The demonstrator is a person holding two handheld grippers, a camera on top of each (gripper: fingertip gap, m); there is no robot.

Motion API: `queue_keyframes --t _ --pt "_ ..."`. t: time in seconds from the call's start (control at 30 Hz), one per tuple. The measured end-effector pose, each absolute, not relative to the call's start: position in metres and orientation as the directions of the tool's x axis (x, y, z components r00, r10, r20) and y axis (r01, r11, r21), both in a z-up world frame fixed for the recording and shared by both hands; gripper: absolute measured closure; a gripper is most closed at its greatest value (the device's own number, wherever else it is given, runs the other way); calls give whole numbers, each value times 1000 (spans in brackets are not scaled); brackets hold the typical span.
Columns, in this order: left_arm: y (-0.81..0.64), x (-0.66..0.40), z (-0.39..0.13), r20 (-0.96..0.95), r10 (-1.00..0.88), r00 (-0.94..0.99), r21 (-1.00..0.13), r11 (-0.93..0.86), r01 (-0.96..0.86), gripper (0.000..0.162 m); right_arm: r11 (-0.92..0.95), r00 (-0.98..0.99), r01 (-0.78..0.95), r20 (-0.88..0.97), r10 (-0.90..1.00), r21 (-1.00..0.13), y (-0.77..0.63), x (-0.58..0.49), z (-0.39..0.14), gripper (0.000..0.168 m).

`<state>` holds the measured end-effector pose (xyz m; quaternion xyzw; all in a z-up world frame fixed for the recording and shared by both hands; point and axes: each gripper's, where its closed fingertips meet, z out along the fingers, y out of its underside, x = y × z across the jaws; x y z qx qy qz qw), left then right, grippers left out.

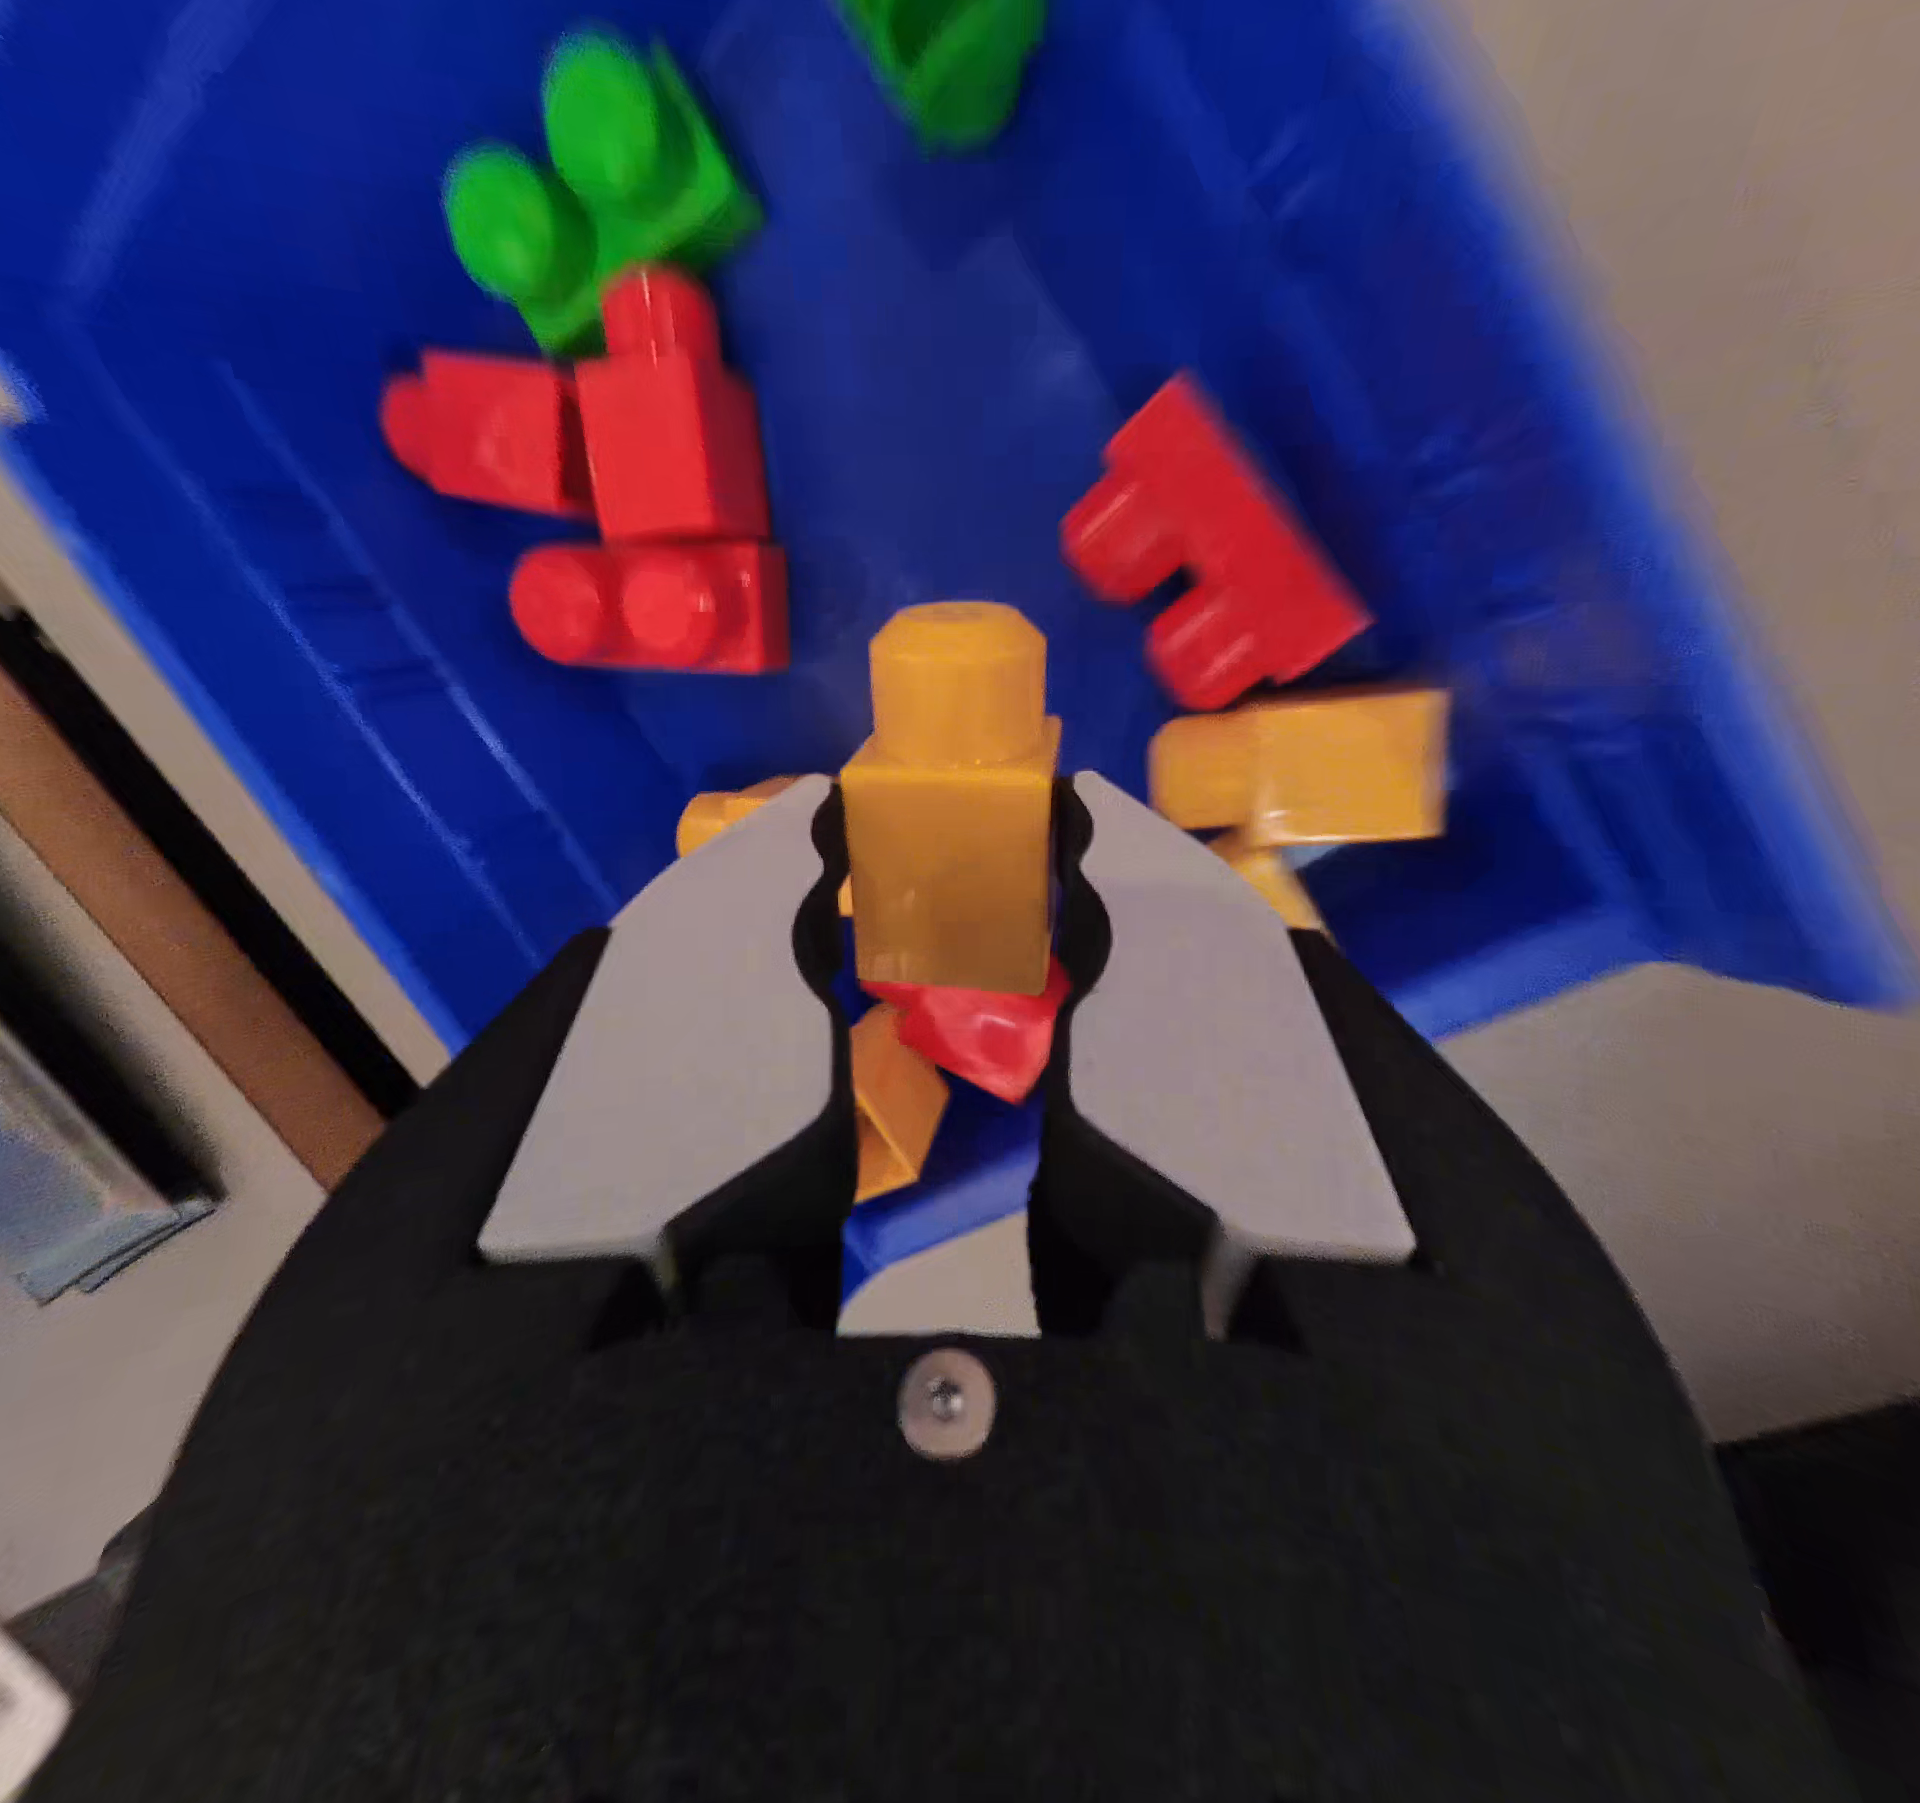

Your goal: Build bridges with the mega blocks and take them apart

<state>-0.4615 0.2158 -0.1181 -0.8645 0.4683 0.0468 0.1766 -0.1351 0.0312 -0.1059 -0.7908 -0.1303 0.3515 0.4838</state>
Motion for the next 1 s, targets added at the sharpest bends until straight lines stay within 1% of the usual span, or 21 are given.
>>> queue_keyframes --t 0.1,0.17,0.2,0.23,0.27,0.33,0.43,0.53,0.57,0.77,0.8,0.83,0.87,0.93,1.0 --pt "184 -405 -62 -192 -812 551 -435 -433 -790 124 -493 723 -141 -429 541 -859 31 -131 -105 127" --pt "150 -357 -43 -149 -847 510 -493 -383 -781 124 -494 722 -144 -433 540 -857 29 -130 -105 127" --pt "133 -333 -43 -132 -864 485 -509 -361 -782 124 -499 722 -145 -436 537 -855 28 -129 -106 128" --pt "116 -309 -50 -116 -882 456 -508 -343 -791 124 -504 723 -146 -440 533 -851 28 -128 -108 128" --pt "100 -289 -64 -105 -902 418 -481 -322 -815 124 -508 724 -148 -443 528 -848 27 -127 -109 128" --pt "82 -258 -104 -114 -925 362 -407 -289 -866 124 -508 722 -158 -450 526 -847 26 -124 -109 128" --pt "67 -229 -159 -71 -938 339 -304 -304 -903 124 -510 719 -164 -456 524 -844 25 -121 -109 128" --pt "68 -221 -187 -78 -935 346 -234 -320 -918 125 -507 720 -172 -459 521 -845 24 -116 -106 129" --pt "70 -221 -190 -86 -932 351 -230 -324 -917 126 -505 720 -174 -459 520 -845 24 -115 -105 129" --pt "70 -222 -190 -88 -935 344 -232 -317 -920 125 -510 715 -184 -471 518 -840 24 -112 -106 129" --pt "70 -222 -190 -86 -934 346 -240 -318 -917 122 -515 711 -183 -475 518 -837 24 -113 -107 129" --pt "69 -221 -189 -79 -933 352 -252 -323 -912 110 -519 709 -182 -477 520 -835 23 -115 -108 129" --pt "68 -221 -187 -69 -931 359 -272 -329 -905 102 -522 707 -178 -477 522 -834 23 -116 -108 129" --pt "63 -222 -173 -32 -926 377 -350 -343 -872 101 -522 709 -168 -470 526 -836 24 -118 -109 128" --pt "57 -226 -149 40 -913 406 -470 -376 -799 99 -521 712 -159 -463 528 -839 24 -120 -110 129"
